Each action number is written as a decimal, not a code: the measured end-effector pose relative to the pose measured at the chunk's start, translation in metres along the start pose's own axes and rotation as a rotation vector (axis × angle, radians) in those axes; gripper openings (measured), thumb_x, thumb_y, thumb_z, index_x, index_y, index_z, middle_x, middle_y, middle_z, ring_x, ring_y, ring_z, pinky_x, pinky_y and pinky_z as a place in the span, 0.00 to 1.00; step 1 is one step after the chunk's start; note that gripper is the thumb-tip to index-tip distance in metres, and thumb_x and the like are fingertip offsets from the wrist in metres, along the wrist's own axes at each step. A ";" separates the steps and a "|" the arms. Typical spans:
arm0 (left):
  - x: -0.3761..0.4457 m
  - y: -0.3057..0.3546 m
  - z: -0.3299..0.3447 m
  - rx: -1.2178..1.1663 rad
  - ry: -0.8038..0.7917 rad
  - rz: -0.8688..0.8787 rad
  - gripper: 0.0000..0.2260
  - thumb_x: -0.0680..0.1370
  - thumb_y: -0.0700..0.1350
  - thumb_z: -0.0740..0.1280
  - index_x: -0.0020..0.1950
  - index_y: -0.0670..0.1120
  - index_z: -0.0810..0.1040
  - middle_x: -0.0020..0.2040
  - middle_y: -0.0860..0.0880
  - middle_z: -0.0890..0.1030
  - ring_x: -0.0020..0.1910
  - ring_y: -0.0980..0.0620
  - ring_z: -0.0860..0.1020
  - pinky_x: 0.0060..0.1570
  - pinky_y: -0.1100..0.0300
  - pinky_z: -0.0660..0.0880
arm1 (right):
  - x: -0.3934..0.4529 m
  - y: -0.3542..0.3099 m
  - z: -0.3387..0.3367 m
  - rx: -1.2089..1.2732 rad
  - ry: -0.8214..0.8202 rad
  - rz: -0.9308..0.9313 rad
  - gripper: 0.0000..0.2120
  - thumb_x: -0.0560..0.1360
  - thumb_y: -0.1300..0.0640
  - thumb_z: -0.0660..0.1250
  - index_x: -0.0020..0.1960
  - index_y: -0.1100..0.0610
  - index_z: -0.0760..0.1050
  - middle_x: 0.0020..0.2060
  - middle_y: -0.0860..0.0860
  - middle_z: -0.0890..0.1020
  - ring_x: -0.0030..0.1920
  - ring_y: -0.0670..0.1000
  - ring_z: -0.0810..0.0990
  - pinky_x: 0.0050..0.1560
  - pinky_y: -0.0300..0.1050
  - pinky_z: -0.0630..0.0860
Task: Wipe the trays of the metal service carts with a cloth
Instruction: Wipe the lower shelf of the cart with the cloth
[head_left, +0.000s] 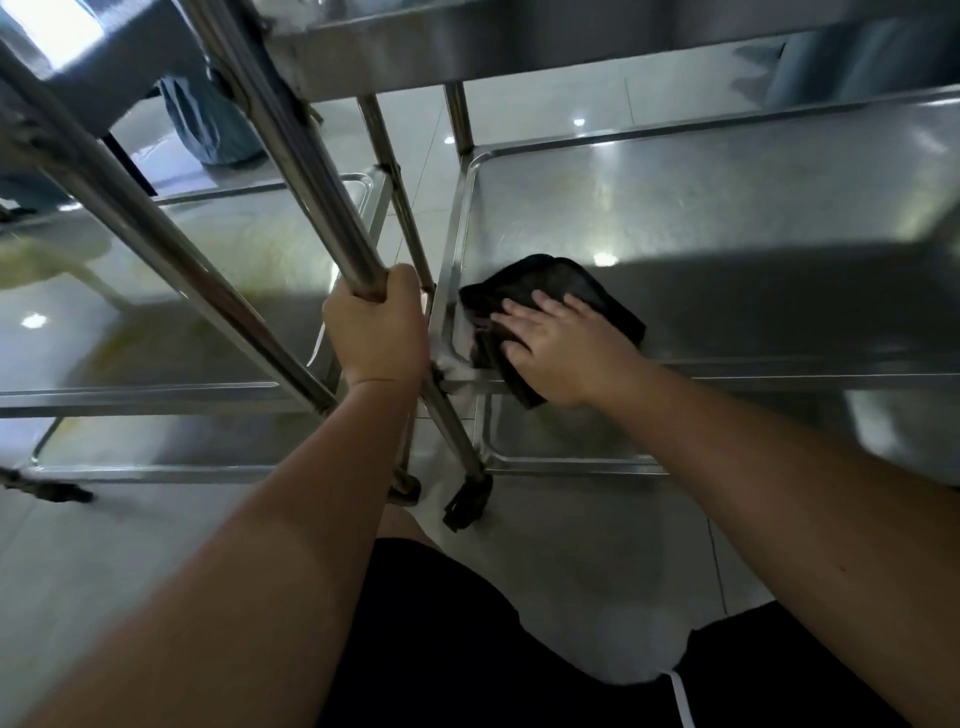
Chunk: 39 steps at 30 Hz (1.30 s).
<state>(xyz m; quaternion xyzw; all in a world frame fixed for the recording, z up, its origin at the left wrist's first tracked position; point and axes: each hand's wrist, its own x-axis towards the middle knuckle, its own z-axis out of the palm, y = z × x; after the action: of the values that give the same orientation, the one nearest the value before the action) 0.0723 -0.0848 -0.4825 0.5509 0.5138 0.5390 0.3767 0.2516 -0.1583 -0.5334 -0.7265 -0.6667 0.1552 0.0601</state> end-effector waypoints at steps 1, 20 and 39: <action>-0.001 0.001 -0.002 0.025 -0.011 -0.002 0.20 0.71 0.51 0.66 0.43 0.32 0.76 0.33 0.34 0.77 0.29 0.48 0.78 0.27 0.57 0.74 | -0.007 0.011 -0.002 -0.009 0.013 0.025 0.33 0.80 0.37 0.40 0.85 0.40 0.52 0.84 0.38 0.52 0.84 0.47 0.48 0.81 0.51 0.40; -0.106 -0.053 -0.002 1.157 -0.888 -0.445 0.19 0.82 0.52 0.66 0.66 0.40 0.81 0.60 0.42 0.84 0.57 0.42 0.83 0.57 0.51 0.81 | -0.097 0.132 -0.030 -0.075 0.122 0.262 0.29 0.85 0.38 0.47 0.85 0.43 0.54 0.84 0.41 0.54 0.84 0.49 0.51 0.83 0.53 0.46; -0.191 0.029 0.275 0.907 -0.809 0.490 0.22 0.84 0.55 0.56 0.75 0.46 0.69 0.74 0.44 0.70 0.77 0.43 0.65 0.75 0.46 0.63 | -0.217 0.339 -0.080 -0.109 0.155 0.494 0.29 0.85 0.38 0.47 0.84 0.41 0.55 0.84 0.40 0.55 0.84 0.47 0.53 0.83 0.53 0.49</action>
<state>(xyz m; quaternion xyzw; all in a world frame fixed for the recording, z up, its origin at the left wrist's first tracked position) 0.3677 -0.2380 -0.5310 0.9155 0.3677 0.0893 0.1368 0.5844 -0.3982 -0.5256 -0.8791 -0.4699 0.0730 0.0321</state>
